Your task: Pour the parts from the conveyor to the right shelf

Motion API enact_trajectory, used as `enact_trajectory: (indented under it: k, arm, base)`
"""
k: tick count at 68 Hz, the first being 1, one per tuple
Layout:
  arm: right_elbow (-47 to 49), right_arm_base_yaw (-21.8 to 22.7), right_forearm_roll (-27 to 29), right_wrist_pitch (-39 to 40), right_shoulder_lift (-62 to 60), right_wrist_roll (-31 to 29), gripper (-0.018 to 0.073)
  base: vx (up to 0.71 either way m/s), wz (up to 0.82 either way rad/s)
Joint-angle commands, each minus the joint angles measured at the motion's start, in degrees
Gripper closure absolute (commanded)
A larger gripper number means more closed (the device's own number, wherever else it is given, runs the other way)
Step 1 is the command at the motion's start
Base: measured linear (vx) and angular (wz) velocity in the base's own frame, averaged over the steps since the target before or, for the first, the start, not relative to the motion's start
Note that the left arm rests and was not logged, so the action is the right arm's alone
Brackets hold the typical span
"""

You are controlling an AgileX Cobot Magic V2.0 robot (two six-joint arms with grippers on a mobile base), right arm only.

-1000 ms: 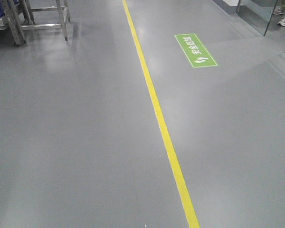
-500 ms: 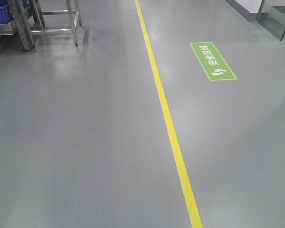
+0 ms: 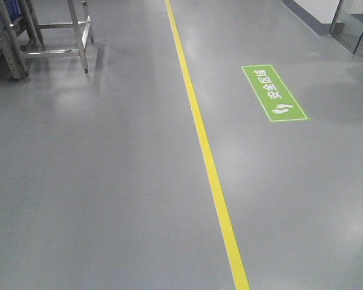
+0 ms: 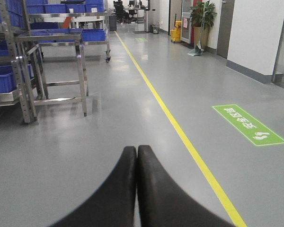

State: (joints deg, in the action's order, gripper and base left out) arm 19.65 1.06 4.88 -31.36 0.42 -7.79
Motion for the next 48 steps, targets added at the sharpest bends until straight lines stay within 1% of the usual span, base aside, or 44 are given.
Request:
enact_trajectory:
  k: [1, 26, 48]
  arm:
    - [1.5, 0.0, 0.2, 4.7, 0.8, -0.6, 0.0565]
    - [1.5, 0.0, 0.2, 4.7, 0.8, -0.6, 0.0565]
    - [1.5, 0.0, 0.2, 4.7, 0.8, -0.6, 0.0565]
  base:
    - [0.55, -0.06]
    - [0.60, -0.03]
    - [0.68, 0.08]
